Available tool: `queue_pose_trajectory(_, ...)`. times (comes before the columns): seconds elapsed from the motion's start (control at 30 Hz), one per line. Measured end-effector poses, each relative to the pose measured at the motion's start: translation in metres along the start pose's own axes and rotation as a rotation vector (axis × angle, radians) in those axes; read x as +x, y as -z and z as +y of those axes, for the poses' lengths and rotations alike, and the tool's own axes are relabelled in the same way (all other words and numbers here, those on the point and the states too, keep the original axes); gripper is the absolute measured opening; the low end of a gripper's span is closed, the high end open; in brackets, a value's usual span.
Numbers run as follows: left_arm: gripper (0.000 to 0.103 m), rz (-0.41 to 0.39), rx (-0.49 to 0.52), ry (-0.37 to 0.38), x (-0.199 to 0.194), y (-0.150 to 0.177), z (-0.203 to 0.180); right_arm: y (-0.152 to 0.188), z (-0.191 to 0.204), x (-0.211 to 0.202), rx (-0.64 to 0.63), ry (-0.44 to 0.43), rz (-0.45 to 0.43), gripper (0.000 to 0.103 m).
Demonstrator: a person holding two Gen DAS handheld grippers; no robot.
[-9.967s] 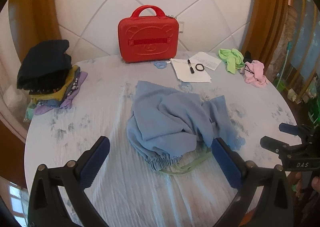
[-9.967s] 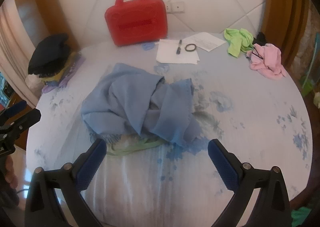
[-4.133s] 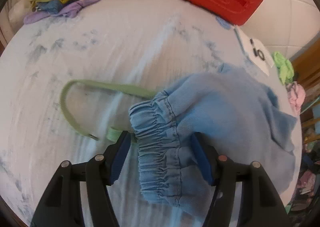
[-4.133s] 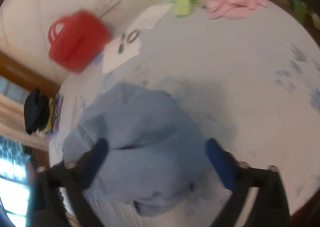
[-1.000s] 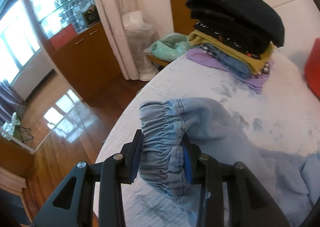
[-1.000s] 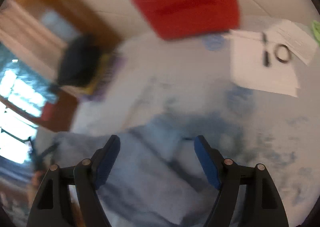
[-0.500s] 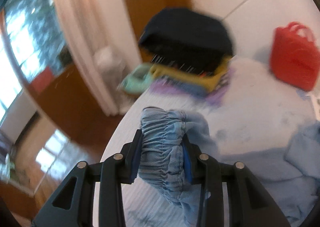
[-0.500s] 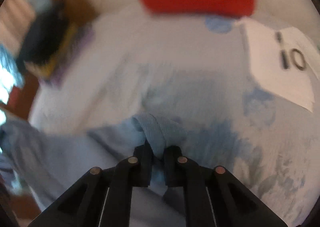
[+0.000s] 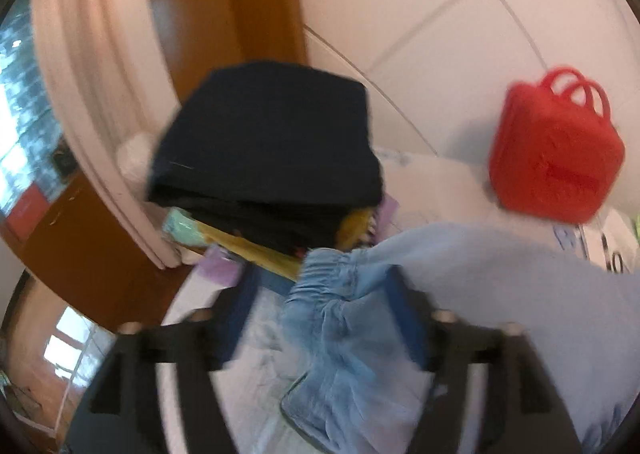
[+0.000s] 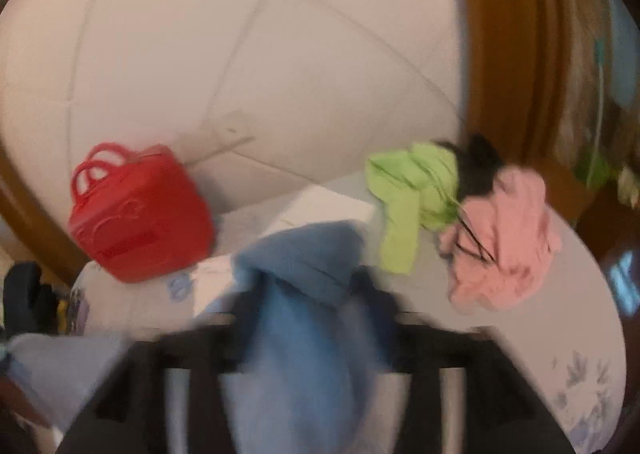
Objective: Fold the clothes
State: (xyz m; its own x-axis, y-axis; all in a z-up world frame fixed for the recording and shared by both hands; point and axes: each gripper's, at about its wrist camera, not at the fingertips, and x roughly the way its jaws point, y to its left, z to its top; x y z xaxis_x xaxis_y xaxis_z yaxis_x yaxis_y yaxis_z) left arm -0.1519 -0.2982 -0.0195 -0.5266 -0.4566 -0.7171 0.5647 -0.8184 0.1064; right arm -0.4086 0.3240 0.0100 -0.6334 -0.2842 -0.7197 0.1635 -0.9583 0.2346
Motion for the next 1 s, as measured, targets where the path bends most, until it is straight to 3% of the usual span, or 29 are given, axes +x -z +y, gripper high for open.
queue_pose_trajectory(0.03, 0.076, 0.013, 0.017, 0.018, -0.001, 0.006, -0.004, 0.006, -0.007, -0.001, 0.016, -0.002, 0.015, 0.085)
queue_pose_trajectory(0.1, 0.076, 0.038, 0.045, 0.050, -0.003, 0.024, -0.011, 0.033, -0.007, -0.008, 0.016, -0.033, 0.039, 0.086)
queue_pose_trajectory(0.23, 0.076, 0.121, 0.065, 0.092, 0.001, 0.077, -0.010, 0.107, -0.005, -0.006, 0.038, -0.126, 0.177, 0.086)
queue_pose_trajectory(0.43, 0.076, 0.249, 0.012, 0.047, 0.039, 0.147, 0.010, 0.214, 0.013, -0.003, 0.076, -0.220, 0.375, 0.086)
queue_pose_trajectory(0.5, 0.076, 0.248, -0.002, 0.020, 0.053, 0.155, 0.016, 0.237, 0.018, 0.001, 0.098, -0.231, 0.418, 0.086)
queue_pose_trajectory(0.63, 0.076, 0.273, -0.032, 0.046, 0.078, 0.164, 0.015, 0.268, 0.032, 0.011, 0.122, -0.226, 0.467, 0.086)
queue_pose_trajectory(0.77, 0.076, 0.321, 0.020, 0.035, 0.099, 0.177, -0.010, 0.278, 0.059, 0.027, 0.084, -0.184, 0.465, 0.090)
queue_pose_trajectory(0.8, 0.070, 0.301, 0.002, 0.044, 0.098, 0.179, -0.011, 0.279, 0.066, 0.032, 0.071, -0.158, 0.456, 0.094)
queue_pose_trajectory(0.87, 0.026, 0.310, -0.006, 0.094, 0.096, 0.179, -0.017, 0.284, 0.078, 0.046, 0.053, -0.119, 0.460, 0.095)
queue_pose_trajectory(0.9, 0.014, 0.313, 0.009, 0.079, 0.093, 0.179, -0.021, 0.287, 0.085, 0.051, 0.042, -0.107, 0.463, 0.093)
queue_pose_trajectory(0.93, 0.009, 0.315, 0.026, 0.060, 0.089, 0.178, -0.026, 0.292, 0.095, 0.056, 0.016, -0.105, 0.468, 0.085)
queue_pose_trajectory(1.0, 0.007, 0.272, 0.028, 0.045, 0.072, 0.174, -0.030, 0.299, 0.121, 0.057, -0.103, -0.056, 0.462, 0.006)
